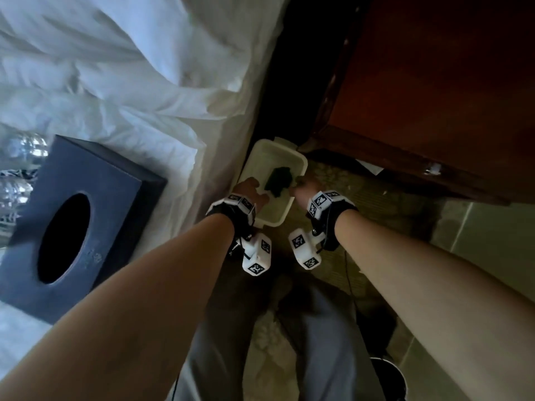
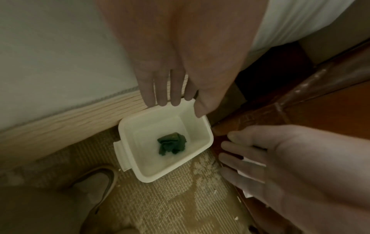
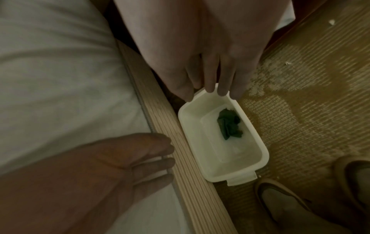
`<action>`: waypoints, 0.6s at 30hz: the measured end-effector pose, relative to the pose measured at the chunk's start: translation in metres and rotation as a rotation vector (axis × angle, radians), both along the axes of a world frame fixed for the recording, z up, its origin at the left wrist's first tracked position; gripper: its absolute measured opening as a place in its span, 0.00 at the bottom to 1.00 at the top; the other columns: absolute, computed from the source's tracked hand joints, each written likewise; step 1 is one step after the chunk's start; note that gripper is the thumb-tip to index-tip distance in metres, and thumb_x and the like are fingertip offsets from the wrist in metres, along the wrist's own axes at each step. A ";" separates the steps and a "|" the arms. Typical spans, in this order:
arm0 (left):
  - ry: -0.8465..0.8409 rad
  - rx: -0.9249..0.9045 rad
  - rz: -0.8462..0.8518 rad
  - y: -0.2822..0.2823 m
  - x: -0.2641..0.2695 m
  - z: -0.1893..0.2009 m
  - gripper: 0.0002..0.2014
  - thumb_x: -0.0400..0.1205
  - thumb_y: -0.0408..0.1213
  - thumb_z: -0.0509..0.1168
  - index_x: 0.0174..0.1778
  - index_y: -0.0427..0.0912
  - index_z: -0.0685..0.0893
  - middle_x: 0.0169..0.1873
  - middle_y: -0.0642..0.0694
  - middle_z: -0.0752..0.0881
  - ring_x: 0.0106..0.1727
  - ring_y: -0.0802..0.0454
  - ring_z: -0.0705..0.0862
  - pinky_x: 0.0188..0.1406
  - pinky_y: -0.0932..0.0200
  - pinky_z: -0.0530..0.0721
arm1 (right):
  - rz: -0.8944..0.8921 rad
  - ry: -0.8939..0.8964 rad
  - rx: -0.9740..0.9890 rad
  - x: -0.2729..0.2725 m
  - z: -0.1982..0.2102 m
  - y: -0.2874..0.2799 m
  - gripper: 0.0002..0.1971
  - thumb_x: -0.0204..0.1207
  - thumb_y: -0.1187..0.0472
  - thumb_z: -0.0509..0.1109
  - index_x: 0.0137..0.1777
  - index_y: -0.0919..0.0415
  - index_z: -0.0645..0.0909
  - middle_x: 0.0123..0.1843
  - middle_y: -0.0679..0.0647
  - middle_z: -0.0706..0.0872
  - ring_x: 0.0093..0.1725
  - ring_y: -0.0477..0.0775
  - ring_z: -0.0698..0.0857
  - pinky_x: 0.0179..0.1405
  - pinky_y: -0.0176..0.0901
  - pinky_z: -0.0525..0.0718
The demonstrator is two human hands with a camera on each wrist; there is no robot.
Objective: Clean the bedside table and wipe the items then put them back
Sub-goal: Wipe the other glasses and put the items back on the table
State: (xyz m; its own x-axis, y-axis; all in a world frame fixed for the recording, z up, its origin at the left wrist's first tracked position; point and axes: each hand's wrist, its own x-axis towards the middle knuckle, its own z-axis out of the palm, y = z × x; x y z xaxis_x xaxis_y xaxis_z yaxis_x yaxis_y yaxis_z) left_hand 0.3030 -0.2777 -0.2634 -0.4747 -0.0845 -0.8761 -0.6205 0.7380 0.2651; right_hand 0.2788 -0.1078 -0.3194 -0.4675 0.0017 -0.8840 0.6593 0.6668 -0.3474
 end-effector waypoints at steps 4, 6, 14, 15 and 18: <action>0.079 -0.016 -0.095 0.005 -0.006 0.073 0.26 0.80 0.46 0.69 0.73 0.44 0.75 0.66 0.42 0.82 0.66 0.41 0.81 0.64 0.52 0.80 | 0.149 0.066 0.000 -0.006 0.105 -0.011 0.06 0.73 0.56 0.68 0.47 0.54 0.83 0.46 0.55 0.85 0.50 0.57 0.84 0.48 0.48 0.84; 0.114 -0.016 -0.181 0.006 -0.011 0.118 0.24 0.79 0.44 0.70 0.71 0.43 0.76 0.62 0.41 0.84 0.62 0.40 0.83 0.62 0.49 0.83 | 0.241 0.109 -0.006 -0.010 0.151 -0.015 0.10 0.78 0.64 0.66 0.56 0.62 0.84 0.54 0.59 0.86 0.55 0.60 0.84 0.54 0.51 0.84; 0.303 -0.101 -0.308 -0.035 -0.005 0.259 0.28 0.77 0.46 0.71 0.73 0.47 0.75 0.66 0.45 0.81 0.64 0.43 0.81 0.62 0.49 0.81 | 0.737 0.347 -0.001 -0.029 0.307 -0.048 0.27 0.71 0.55 0.71 0.72 0.53 0.78 0.69 0.57 0.82 0.68 0.60 0.81 0.67 0.51 0.80; 0.322 -0.116 -0.294 -0.045 0.001 0.271 0.27 0.77 0.45 0.71 0.73 0.47 0.75 0.65 0.45 0.80 0.64 0.42 0.81 0.61 0.49 0.81 | 0.782 0.377 -0.008 -0.028 0.319 -0.057 0.26 0.71 0.56 0.72 0.71 0.53 0.78 0.69 0.56 0.81 0.68 0.59 0.80 0.67 0.50 0.80; 0.344 -0.188 -0.235 -0.078 0.025 0.297 0.27 0.76 0.46 0.71 0.71 0.47 0.76 0.63 0.45 0.80 0.64 0.42 0.80 0.59 0.50 0.80 | 0.916 0.444 0.000 -0.021 0.347 -0.088 0.25 0.73 0.59 0.71 0.71 0.53 0.78 0.69 0.55 0.80 0.68 0.59 0.80 0.65 0.47 0.79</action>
